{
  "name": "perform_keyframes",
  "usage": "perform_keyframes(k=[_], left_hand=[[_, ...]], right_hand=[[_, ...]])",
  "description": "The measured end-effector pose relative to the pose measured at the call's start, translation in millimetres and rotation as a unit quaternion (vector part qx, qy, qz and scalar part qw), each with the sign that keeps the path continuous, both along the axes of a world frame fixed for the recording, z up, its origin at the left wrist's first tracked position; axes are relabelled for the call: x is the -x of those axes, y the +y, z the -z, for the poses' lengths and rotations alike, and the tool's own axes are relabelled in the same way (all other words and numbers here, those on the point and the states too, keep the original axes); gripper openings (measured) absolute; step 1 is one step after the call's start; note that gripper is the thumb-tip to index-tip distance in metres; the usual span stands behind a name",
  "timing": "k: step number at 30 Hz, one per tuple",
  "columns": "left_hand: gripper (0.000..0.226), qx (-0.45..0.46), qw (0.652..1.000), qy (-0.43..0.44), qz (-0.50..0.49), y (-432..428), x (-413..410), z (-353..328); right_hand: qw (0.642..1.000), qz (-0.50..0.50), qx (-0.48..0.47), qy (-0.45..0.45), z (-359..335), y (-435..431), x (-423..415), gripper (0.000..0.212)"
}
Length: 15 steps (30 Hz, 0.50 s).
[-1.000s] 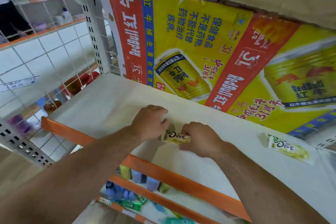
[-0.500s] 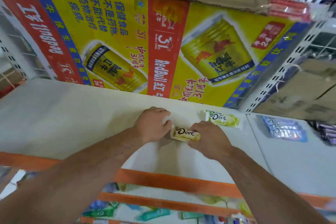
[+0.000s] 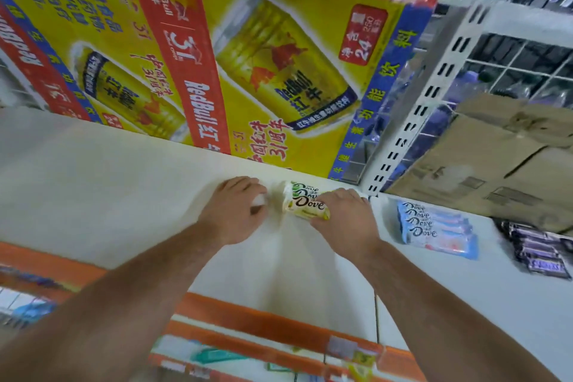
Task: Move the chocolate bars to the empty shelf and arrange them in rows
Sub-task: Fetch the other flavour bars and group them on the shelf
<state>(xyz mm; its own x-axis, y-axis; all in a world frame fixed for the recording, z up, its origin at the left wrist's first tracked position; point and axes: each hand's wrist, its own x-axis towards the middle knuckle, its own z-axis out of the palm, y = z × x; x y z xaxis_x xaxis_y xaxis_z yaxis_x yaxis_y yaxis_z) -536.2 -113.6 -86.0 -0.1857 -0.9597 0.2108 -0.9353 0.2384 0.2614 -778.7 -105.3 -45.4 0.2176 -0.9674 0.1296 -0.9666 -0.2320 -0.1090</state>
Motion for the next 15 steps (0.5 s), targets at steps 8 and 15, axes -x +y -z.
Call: perform_keyframes(k=[8,15], left_hand=[[0.049,0.016,1.000,0.007,-0.016,2.6,6.7,-0.4],[0.049,0.018,1.000,-0.004,-0.020,1.7,6.5,1.6]], right_hand=[[0.999,-0.045,0.000,0.002,10.0,-10.1,4.5,0.047],[0.999,-0.045,0.008,-0.012,14.7,-11.8,4.7,0.048]])
